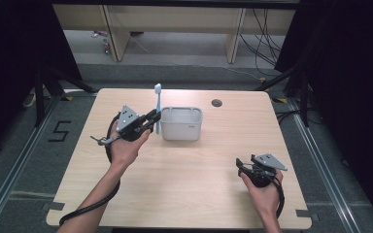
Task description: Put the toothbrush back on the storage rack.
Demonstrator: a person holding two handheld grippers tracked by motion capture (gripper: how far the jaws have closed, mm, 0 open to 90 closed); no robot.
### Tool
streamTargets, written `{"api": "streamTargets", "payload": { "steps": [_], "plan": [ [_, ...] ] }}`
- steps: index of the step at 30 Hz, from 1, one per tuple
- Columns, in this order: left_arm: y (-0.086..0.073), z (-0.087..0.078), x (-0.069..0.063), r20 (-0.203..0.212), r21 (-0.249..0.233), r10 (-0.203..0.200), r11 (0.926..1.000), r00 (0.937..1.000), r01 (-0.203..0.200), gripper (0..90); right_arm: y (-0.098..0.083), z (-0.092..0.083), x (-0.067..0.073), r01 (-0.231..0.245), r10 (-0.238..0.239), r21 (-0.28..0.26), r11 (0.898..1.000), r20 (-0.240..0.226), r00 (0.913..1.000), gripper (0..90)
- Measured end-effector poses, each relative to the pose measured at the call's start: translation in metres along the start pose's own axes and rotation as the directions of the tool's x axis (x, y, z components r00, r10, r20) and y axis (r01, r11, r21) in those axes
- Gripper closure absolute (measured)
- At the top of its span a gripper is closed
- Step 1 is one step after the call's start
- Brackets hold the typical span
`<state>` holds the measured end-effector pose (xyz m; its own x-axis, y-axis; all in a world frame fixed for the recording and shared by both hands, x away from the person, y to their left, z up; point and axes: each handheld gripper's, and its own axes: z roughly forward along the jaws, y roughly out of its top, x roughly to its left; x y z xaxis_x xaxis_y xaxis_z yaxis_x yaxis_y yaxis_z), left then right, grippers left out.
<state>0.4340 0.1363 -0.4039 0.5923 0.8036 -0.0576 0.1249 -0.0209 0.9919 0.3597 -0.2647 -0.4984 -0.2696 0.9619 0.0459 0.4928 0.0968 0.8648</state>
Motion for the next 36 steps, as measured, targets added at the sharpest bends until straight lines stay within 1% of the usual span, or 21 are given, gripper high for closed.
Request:
{"api": "streamTargets", "payload": {
  "steps": [13, 16, 18, 19, 22, 25, 26, 29, 30, 32, 35, 36],
  "plan": [
    [0.005, 0.006, 0.002, -0.002, -0.001, 0.003, 1.0, 1.0, -0.003, 78.5, 0.0, 0.0, 0.0, 0.005, -0.005, -0.002, 1.0, -0.002, 1.0, 37.9],
    [0.005, 0.007, 0.002, -0.003, -0.006, -0.004, 1.0, 1.0, 0.004, 78.6, 0.0, 0.0, 0.0, -0.001, 0.001, 0.004, 1.0, -0.002, 1.0, 37.9],
    [0.006, 0.008, 0.003, -0.003, -0.006, -0.005, 1.0, 1.0, 0.005, 78.6, 0.0, 0.0, 0.0, -0.001, 0.001, 0.003, 1.0, -0.002, 1.0, 37.9],
    [0.007, 0.008, 0.003, -0.003, -0.008, -0.005, 1.0, 1.0, 0.005, 78.6, -0.001, 0.001, 0.0, -0.006, 0.006, -0.007, 1.0, -0.004, 1.0, 37.9],
    [0.008, 0.009, 0.003, -0.004, -0.009, -0.004, 1.0, 1.0, 0.004, 78.5, -0.001, 0.002, 0.001, -0.013, 0.013, -0.003, 1.0, -0.011, 0.9999, 37.9],
    [0.01, 0.01, 0.003, -0.005, -0.012, -0.005, 0.9999, 1.0, 0.005, 78.6, -0.001, 0.001, 0.0, -0.005, 0.005, -0.008, 1.0, -0.002, 1.0, 37.9],
    [0.01, 0.011, 0.003, -0.006, -0.014, -0.006, 0.9999, 1.0, 0.006, 78.5, 0.0, 0.001, 0.0, -0.003, 0.003, 0.0, 1.0, -0.004, 1.0, 37.9],
    [0.012, 0.012, 0.004, -0.006, -0.015, -0.007, 0.9999, 1.0, 0.007, 78.6, 0.0, 0.001, 0.0, -0.005, 0.005, 0.001, 1.0, -0.005, 1.0, 37.9],
    [0.012, 0.012, 0.004, -0.007, -0.017, -0.012, 0.9998, 0.9999, 0.012, 78.5, -0.001, 0.001, 0.0, 0.004, -0.004, -0.001, 1.0, -0.004, 1.0, 37.9],
    [0.013, 0.013, 0.004, -0.009, -0.018, -0.011, 0.9998, 0.9999, 0.011, 78.5, -0.001, 0.001, -0.001, 0.004, -0.004, -0.001, 1.0, -0.003, 1.0, 37.9],
    [0.014, 0.014, 0.004, -0.011, -0.023, -0.016, 0.9996, 0.9998, 0.016, 78.6, 0.0, 0.001, 0.0, -0.002, 0.002, -0.002, 1.0, -0.005, 1.0, 37.9],
    [0.015, 0.015, 0.004, -0.008, -0.026, -0.015, 0.9996, 0.9999, 0.014, 78.6, -0.001, 0.001, -0.001, 0.005, -0.005, -0.003, 1.0, -0.003, 1.0, 37.9]
  ]
}}
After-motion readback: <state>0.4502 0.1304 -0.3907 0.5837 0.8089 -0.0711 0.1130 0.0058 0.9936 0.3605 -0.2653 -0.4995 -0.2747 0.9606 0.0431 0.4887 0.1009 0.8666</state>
